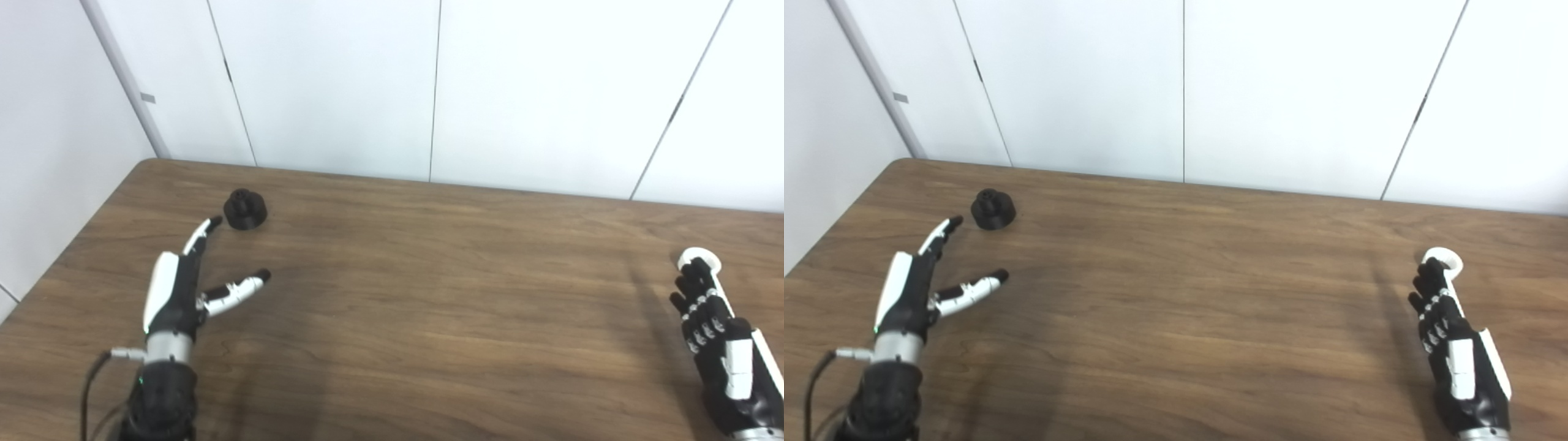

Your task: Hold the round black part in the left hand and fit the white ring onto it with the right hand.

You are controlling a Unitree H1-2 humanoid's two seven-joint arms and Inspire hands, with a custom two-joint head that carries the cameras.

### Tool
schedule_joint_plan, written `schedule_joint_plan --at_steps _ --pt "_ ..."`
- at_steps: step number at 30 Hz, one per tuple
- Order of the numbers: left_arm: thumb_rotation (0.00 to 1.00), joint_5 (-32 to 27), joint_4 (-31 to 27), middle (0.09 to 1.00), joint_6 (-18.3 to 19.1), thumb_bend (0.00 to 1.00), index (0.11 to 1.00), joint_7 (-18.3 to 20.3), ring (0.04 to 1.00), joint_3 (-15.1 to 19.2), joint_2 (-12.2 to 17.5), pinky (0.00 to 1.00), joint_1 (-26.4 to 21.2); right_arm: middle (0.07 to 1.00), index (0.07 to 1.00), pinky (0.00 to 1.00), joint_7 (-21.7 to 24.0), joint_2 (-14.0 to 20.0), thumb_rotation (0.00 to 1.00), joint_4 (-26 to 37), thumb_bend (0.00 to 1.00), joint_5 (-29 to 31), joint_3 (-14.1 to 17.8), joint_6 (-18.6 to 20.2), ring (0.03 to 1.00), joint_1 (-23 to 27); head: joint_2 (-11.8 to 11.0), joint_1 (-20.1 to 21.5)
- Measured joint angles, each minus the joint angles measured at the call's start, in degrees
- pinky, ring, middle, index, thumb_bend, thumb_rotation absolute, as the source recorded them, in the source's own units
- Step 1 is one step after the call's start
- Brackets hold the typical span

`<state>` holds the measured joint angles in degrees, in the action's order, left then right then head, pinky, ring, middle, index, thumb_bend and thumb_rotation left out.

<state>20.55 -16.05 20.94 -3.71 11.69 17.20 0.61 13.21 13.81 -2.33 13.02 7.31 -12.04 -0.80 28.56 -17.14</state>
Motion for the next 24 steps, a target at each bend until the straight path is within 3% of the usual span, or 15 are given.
schedule_joint_plan --at_steps 9,17,24 --pt "0.25 3.2 7.2 0.968 1.1 0.80 0.914 0.5 0.996 -0.4 7.2 0.92 -5.7 0.997 1.000 1.00 0.0 0.0 0.98 0.0 0.72 -0.7 0.0 -0.1 1.000 -0.2 0.2 0.4" --pt "0.25 5.0 15.6 0.942 1.9 0.87 0.883 0.6 0.976 -2.8 9.7 0.89 -13.7 0.991 1.000 1.00 0.0 -0.1 0.97 0.1 0.72 -0.7 0.0 -0.8 1.000 -0.2 0.4 0.7" --pt "0.29 6.4 22.1 0.949 3.1 0.91 0.867 0.9 0.996 -5.4 11.6 0.94 -18.5 0.984 1.000 1.00 -0.1 -0.1 0.97 0.2 0.72 -0.7 0.1 -1.1 0.993 -0.2 0.6 0.9"
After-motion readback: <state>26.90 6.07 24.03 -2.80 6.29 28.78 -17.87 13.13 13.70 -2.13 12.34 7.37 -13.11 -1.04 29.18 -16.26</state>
